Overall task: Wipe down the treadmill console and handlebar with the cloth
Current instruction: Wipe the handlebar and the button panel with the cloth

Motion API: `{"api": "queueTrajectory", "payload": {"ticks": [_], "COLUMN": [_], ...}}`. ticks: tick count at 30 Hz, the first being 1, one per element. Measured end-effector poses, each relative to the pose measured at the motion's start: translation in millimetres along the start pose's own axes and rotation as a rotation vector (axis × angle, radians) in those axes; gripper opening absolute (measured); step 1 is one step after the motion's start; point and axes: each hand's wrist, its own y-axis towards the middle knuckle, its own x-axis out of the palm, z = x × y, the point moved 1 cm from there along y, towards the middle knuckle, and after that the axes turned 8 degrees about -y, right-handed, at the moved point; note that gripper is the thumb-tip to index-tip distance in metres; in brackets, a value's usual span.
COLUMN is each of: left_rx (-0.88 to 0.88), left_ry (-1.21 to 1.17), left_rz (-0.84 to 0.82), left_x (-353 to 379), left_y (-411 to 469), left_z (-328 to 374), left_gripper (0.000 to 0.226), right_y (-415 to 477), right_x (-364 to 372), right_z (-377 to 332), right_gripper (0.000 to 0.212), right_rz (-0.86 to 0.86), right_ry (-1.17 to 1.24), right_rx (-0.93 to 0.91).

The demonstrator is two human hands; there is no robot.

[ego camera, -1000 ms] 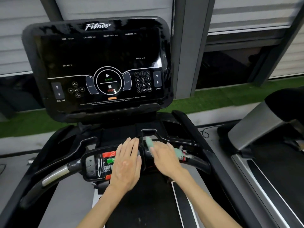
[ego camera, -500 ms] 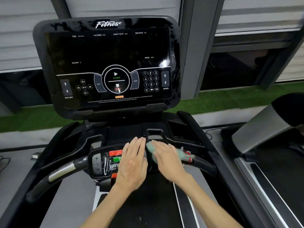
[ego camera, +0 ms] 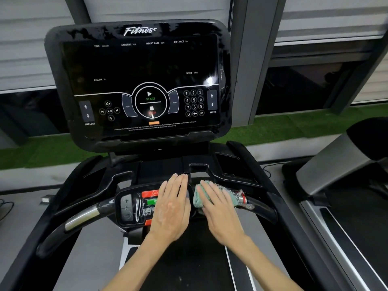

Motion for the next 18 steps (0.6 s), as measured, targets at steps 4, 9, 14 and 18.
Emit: {"api": "queueTrajectory", "payload": {"ticks": [4,9,14,18], "left_rx": [0.009,0.002,-0.004,-0.002], "left_ry": [0.002,0.019,0.026,0.032], "left_rz": [-0.001,-0.009,-0.008,-0.005], "left_x": [0,-2,-2,-1], "left_y": [0,0,1,0], "left_z": [0,2,2,1], "left_gripper": [0.053,0.054,0.054,0.054], "right_y": [28,64,23,9], "right_x": [-15,-30,-12,-1], "right_z": [8,13,-3,-3], "right_gripper": [0.041,0.025,0.033,0.047], "right_rz": [-0.028,-0.326,-0.028,0.054], "right_ry": [0.002,0.031,-0.086,-0.094], "right_rx": [0.009,0.071,0.075,0.089]}}
